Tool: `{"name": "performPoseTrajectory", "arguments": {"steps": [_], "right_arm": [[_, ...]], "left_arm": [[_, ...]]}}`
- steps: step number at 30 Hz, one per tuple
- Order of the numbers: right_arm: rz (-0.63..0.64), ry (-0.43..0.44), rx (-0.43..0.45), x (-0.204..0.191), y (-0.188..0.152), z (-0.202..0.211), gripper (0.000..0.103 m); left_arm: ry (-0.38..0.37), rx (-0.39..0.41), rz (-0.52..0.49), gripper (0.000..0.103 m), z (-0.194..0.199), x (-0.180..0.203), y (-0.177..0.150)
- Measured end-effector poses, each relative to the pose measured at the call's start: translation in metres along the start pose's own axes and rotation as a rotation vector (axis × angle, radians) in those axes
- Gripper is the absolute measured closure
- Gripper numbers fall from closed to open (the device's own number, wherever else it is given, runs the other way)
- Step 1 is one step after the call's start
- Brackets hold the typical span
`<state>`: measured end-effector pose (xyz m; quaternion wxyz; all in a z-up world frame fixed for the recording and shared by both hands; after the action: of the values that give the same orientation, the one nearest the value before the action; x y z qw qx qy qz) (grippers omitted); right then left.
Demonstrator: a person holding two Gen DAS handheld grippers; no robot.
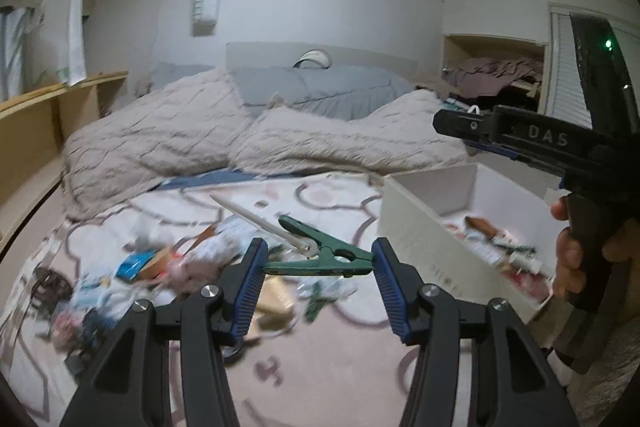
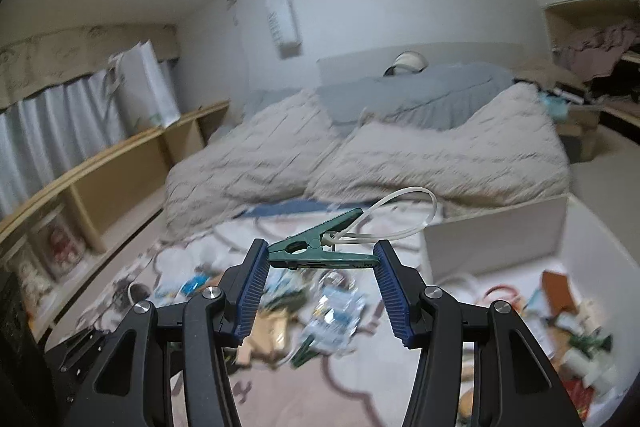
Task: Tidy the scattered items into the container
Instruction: 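Lift both held green pegs and carry them over the white box, then open the right tool to drop its peg while the left tool releases its peg into the box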
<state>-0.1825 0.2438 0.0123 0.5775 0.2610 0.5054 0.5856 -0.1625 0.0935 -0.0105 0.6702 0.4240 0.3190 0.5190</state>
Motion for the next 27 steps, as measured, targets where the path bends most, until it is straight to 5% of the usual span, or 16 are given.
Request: {"name": "performPoseTrajectory", "arguments": {"steps": [4, 18, 27], "right_arm": [[-0.035, -0.076, 0.021, 0.033, 0.008, 0.013, 0.049], [-0.186, -0.413, -0.109, 0.150, -0.031, 0.045, 0.049], [-0.196, -0.420, -0.201, 0.165, -0.054, 0.044, 0.049]], "left_arm": [[-0.049, 0.016, -0.018, 0.050, -0.009, 0.029, 0.017], [-0.207, 0.009, -0.109, 0.050, -0.037, 0.133, 0.045], [-0.237, -0.072, -0.141, 0.050, -0.064, 0.179, 0.045]]}}
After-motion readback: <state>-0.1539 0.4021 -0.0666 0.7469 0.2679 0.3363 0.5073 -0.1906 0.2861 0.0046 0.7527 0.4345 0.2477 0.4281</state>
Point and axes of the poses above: each gripper's, at about its wrist camera, not at the fingertips, and z roughly against the way its jaws point, x to its right, y to its top, the point moved 4 cm from there along -z, roughly the way its jaws point, and after that the axes turned 7 degrees about y, right-handed, at the moved point
